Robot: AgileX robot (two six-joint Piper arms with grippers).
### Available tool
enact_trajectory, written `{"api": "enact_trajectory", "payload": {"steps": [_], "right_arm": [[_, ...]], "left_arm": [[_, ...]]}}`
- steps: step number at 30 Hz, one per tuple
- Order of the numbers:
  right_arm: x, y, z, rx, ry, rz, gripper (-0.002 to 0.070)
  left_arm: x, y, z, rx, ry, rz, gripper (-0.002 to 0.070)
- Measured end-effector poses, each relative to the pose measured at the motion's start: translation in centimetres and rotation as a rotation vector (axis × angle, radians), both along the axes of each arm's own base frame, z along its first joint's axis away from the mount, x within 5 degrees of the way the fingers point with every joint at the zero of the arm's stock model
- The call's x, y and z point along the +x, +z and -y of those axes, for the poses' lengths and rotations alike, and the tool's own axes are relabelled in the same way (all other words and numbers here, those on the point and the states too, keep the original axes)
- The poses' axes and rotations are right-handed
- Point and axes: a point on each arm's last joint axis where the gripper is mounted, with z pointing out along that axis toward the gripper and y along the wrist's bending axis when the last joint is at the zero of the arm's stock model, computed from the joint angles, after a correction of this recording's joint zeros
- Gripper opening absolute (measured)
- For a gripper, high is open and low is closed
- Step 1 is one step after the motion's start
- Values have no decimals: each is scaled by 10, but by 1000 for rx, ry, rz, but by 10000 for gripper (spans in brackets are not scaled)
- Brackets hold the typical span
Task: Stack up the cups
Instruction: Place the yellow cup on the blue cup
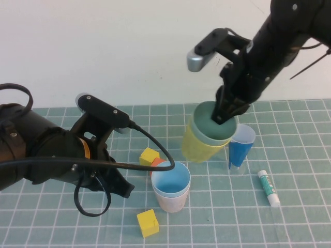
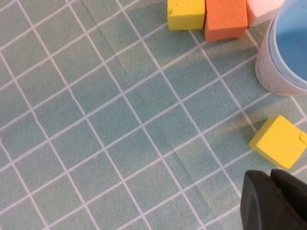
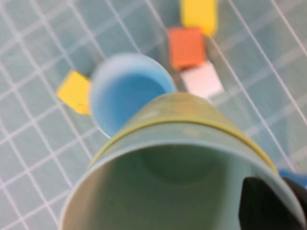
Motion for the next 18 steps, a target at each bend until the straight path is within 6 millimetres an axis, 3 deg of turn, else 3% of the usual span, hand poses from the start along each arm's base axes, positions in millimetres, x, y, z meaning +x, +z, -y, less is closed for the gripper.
{"api": "enact_trajectory", "payload": {"steps": [3,11,18], "right_arm": [[-2,-5,-15,29,57,-12,32],[4,-56,-45,-2,134,-83,33],[8,-67,-50,1,131,-75,102]], "left_arm": [[0,0,0,-1,0,2,-2],[0,0,0,-1,0,2,-2],[0,0,0,-2,0,3,-2]]}}
